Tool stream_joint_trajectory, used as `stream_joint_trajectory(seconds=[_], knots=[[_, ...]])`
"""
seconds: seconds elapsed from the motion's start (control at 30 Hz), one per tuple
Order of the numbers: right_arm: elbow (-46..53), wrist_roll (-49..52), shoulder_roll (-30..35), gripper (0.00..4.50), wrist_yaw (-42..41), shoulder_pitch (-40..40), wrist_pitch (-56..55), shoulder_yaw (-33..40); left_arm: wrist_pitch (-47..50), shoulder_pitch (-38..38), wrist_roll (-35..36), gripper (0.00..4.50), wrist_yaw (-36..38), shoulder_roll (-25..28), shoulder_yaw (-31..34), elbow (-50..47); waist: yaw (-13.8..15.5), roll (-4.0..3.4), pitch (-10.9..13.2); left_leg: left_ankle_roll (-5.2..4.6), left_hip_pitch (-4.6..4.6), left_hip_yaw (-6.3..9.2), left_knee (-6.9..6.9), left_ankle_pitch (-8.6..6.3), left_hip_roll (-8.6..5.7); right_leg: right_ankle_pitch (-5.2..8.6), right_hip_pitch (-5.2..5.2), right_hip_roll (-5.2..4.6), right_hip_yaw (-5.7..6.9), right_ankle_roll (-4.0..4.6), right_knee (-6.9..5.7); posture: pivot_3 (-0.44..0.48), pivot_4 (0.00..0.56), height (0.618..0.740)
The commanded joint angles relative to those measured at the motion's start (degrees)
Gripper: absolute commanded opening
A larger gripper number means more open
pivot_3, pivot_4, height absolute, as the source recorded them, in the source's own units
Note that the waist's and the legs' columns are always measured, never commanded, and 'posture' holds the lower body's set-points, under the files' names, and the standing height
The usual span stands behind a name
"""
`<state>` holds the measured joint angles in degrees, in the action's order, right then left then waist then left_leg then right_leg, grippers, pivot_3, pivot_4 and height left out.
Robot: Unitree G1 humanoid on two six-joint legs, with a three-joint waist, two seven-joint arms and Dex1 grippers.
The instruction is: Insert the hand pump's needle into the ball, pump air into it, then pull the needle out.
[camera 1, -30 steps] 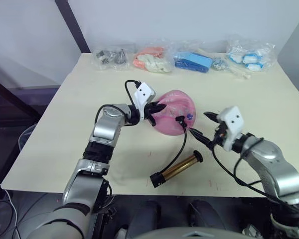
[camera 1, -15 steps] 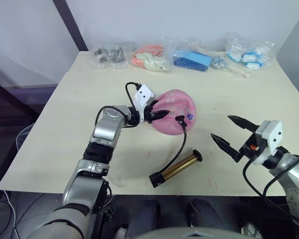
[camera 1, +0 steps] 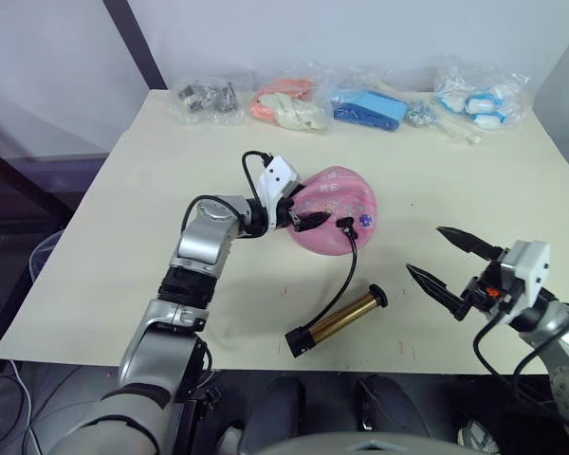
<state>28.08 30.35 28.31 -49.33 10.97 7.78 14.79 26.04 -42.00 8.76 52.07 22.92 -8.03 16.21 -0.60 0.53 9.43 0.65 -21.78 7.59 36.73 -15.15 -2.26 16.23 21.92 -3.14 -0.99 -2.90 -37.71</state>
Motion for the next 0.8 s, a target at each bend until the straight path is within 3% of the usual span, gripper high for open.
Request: stream_joint_trajectory(seconds=[0.03,0.27,0.5,0.8], knots=[[-1.14,2.61,1.58,4.5,-4.19,0.87,-3.85,3.22,1.89,-2.0,1.64,4.4,0.28,0.82,1.27,-4.53,-0.03,0.01,0.16,0.0,0.0,0.0,0.01,0.0,0.0,0.0,0.0,0.0,0.0,0.0,0.0,0.0,0.15,0.74],[-8.15,6.75,6.1,4.5,-15.65,1.47,-7.61,6.01,8.31,-1.21,4.79,4.4,1.71,3.86,1.97,-14.03,-0.19,0.01,0.42,0.0,-0.04,-0.02,0.06,0.0,0.01,0.0,0.02,0.01,-0.03,0.0,-0.01,0.0,0.15,0.74],[-15.67,8.59,9.47,4.5,-27.19,2.31,-11.53,7.75,15.61,3.53,12.56,4.4,8.73,11.44,2.02,-28.05,-0.26,0.0,0.48,0.0,-0.02,-0.11,0.12,0.0,0.03,0.0,0.03,0.01,-0.12,0.01,-0.07,0.0,0.15,0.74],[-17.74,8.22,10.15,4.5,-31.33,4.1,-13.49,7.84,17.62,12.29,18.93,4.4,15.55,18.84,-1.57,-37.79,0.07,-0.04,0.5,-0.04,0.01,-0.11,0.31,-0.03,0.09,-0.01,-0.06,0.01,-0.11,0.02,-0.19,0.0,0.15,0.74]])
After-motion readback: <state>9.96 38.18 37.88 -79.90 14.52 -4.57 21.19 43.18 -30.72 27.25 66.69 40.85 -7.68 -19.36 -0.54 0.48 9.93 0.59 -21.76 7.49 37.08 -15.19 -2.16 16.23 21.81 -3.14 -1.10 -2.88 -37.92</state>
